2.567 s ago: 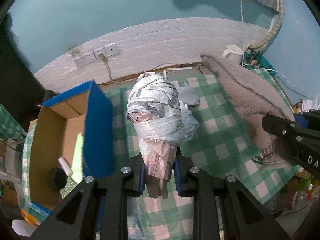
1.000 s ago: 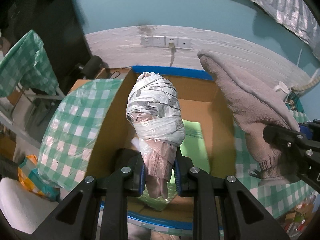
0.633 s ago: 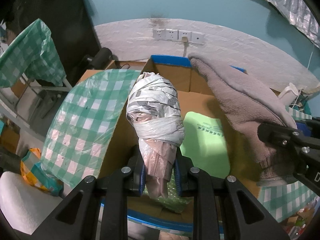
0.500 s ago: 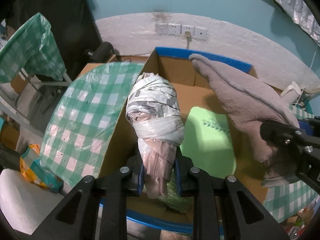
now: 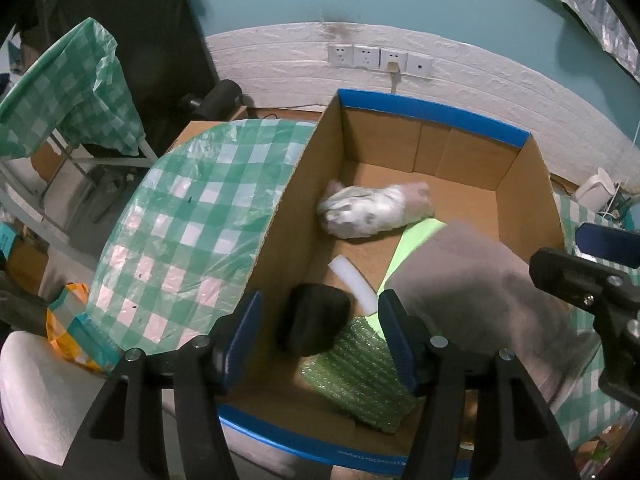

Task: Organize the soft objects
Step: 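Lower the grey fleece and wrapped bundle into the box and open both tools, then move both open tools back over the table toward the white cloth and blue sock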

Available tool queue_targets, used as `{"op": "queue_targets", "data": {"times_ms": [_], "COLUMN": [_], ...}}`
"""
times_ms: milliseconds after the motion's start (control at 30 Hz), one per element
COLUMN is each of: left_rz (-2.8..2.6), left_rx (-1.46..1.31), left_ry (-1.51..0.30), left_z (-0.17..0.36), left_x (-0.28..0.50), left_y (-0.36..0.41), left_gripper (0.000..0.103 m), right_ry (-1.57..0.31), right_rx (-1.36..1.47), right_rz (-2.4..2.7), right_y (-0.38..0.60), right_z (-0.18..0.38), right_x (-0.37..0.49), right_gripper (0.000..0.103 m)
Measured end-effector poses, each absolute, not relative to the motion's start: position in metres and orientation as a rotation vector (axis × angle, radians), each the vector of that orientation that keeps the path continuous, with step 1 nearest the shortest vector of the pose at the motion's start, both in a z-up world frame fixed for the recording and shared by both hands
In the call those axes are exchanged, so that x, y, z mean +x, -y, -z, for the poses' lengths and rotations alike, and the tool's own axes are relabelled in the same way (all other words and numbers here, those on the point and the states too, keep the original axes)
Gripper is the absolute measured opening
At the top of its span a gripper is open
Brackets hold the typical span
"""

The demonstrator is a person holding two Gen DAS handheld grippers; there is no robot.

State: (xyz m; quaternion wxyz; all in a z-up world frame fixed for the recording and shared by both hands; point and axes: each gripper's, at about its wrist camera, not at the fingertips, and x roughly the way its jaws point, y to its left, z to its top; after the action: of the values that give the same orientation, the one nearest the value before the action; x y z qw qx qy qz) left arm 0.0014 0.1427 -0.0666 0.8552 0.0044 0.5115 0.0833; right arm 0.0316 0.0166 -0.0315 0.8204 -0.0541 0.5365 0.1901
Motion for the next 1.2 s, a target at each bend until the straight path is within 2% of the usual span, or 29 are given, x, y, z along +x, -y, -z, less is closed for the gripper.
{"op": "queue_targets", "data": {"times_ms": [767,900,1200], "left_rz": [-0.102,-0.085,-0.036], "left_rx": [0.046,0.056,0.097], "left_ry": [-1.033,-1.019,-1.005], "left_z": [0.048,0.042,0.036], "left_x": [-0.004,-0.006,-0.008], "left_y": [-0.11,-0.1,-0.062], "left_gripper": [0.063,0.068,0.068], "right_ry": [-1.137,-1.137,-1.152], "right_rx": [-0.041,-0.03,0.015], "right_rz": [-0.299,-0.285,-0.227], "right_y": [0.054,0.071,0.122], "right_z": [0.029,0.031,0.04], "right_x": [0.03,0.027,0.019], "right_gripper": [0.059,0.06,0.06]}}
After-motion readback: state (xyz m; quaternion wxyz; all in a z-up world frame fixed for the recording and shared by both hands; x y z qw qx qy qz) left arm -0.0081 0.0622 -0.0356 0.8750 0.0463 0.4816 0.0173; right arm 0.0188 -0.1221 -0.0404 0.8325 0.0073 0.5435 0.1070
